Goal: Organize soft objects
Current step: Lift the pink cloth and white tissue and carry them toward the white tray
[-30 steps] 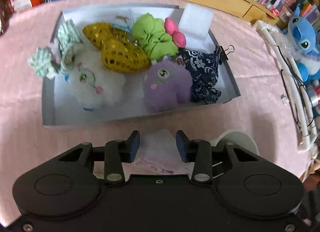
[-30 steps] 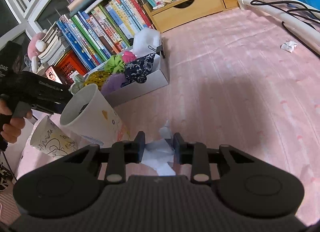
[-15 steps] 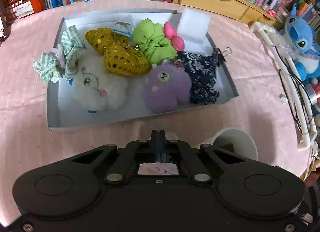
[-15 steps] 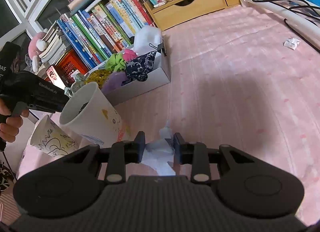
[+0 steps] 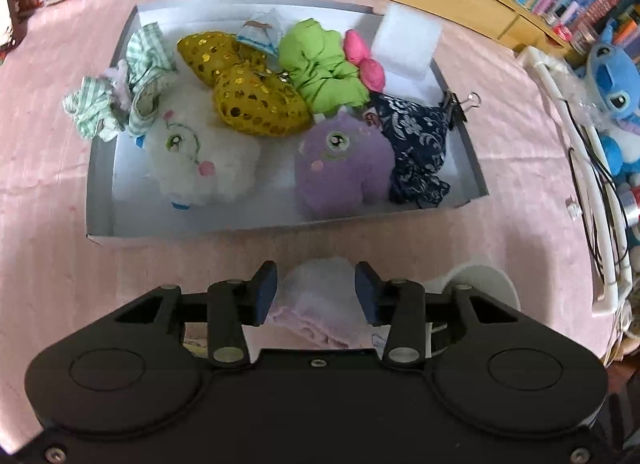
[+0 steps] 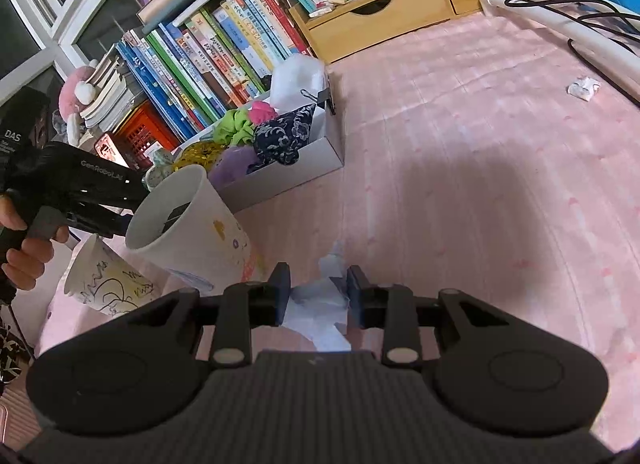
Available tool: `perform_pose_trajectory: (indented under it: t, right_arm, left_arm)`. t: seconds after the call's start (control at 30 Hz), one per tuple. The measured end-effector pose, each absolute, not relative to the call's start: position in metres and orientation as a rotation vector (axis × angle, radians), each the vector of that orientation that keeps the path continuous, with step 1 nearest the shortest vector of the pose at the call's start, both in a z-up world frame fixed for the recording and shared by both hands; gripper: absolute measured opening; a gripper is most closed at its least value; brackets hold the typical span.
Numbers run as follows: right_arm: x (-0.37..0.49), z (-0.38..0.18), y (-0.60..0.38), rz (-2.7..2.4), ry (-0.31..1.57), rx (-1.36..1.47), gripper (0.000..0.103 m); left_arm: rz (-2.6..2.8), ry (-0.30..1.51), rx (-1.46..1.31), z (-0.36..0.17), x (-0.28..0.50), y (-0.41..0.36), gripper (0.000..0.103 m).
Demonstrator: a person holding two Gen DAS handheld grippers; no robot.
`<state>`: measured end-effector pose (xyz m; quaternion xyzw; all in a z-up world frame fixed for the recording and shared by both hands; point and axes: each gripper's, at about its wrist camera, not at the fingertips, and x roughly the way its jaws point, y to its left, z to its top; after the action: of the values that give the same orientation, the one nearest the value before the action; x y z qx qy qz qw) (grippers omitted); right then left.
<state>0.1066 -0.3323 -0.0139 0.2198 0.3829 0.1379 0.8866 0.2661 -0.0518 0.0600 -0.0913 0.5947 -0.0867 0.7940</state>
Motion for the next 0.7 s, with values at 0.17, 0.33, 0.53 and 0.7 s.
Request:
perform_pose_trajectory:
  t: [0.17, 0.33, 0.53, 0.7]
  right_arm:
    - [0.108, -0.014, -0.333, 0.289, 0.796, 0.465, 0.038]
    - [0.109, -0.015, -0.332, 0.295, 0.8, 0.466, 0.038]
    - [0.107, -0.014, -0.331, 0.292, 0.789, 0.465, 0.035]
    - [0.105, -0.01, -0.331, 0.282, 0.77, 0.461, 0.035]
  left_arm:
    - [-0.188, 1.272, -0.213, 0.056, 0.268, -0.05, 0.019]
    - [-0.206, 1.241, -0.161, 0.063, 0.263, -0.057, 0.012]
    - [-0.234, 1.194, -0.15, 0.077, 0.254, -0.055, 0.0]
    - [-0.259, 1.139, -0.134, 0.092, 0.243, -0.052, 0.0]
